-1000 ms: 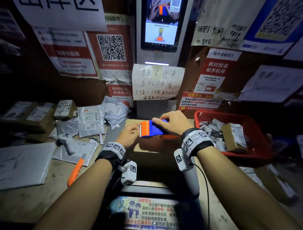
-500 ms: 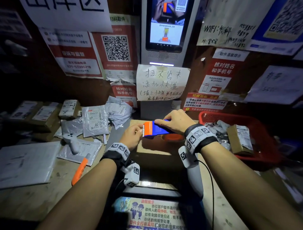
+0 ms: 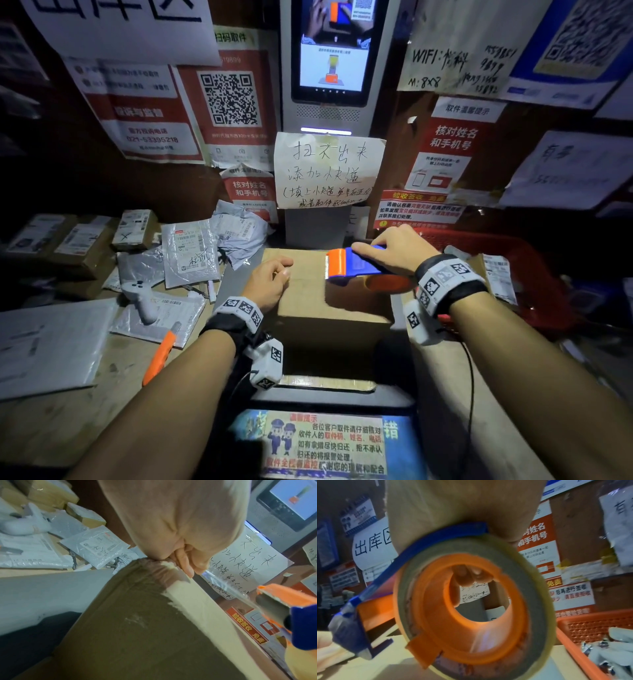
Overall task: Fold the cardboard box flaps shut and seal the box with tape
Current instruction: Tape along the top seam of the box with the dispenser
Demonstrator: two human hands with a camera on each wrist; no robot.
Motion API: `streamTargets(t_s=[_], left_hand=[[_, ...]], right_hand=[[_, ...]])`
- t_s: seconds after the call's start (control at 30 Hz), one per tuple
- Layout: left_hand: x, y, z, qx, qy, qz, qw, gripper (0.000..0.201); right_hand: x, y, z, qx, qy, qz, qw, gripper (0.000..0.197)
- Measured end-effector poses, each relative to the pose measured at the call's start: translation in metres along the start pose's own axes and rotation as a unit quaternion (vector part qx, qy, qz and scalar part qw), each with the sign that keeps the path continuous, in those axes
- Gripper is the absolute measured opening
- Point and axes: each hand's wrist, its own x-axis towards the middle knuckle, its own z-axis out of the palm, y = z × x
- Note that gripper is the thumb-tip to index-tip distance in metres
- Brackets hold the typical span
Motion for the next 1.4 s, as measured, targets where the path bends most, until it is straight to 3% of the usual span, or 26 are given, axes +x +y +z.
streamTargets(t_s=[0.37,0.53,0.83,0.9,1.03,1.17,1.4], left_hand=[[0.003,-0.002,0.002,-0.007,0.003,-0.007,1.000,0.031],[0.004,-0.002,0.000,-0.049,0.012,-0.033,0.998,0.028],[0.009,0.006,-0.010,-0.096,0.056,-0.058,0.992,0.032],[0.010,0.005,-0.010,-0.081,0.065,-0.063,0.993,0.031],[0.011,0.011,-0.012,0.049,0.100,-0.047,0.993,0.022],[0.021,0.017,-0.019,0.146,0.035,-0.091,0.985,0.020],[0.035,0.035,-0.035,0.137,-0.028,-0.137,0.981,0.019]], right_hand=[[-0.014,0.029,-0.010,0.006,-0.031,0.042,0.999,0.063],[-0.006,0.019,-0.005,-0.030,-0.049,0.028,0.998,0.080],[0.009,0.002,0.003,-0.087,-0.053,0.040,0.994,0.078],[0.011,0.000,0.003,-0.089,-0.059,0.043,0.993,0.078],[0.011,0.000,0.002,-0.096,-0.063,0.050,0.992,0.078],[0.007,-0.002,0.002,-0.097,-0.053,0.062,0.992,0.071],[0.007,-0.002,0.004,-0.083,-0.048,0.070,0.993,0.071]])
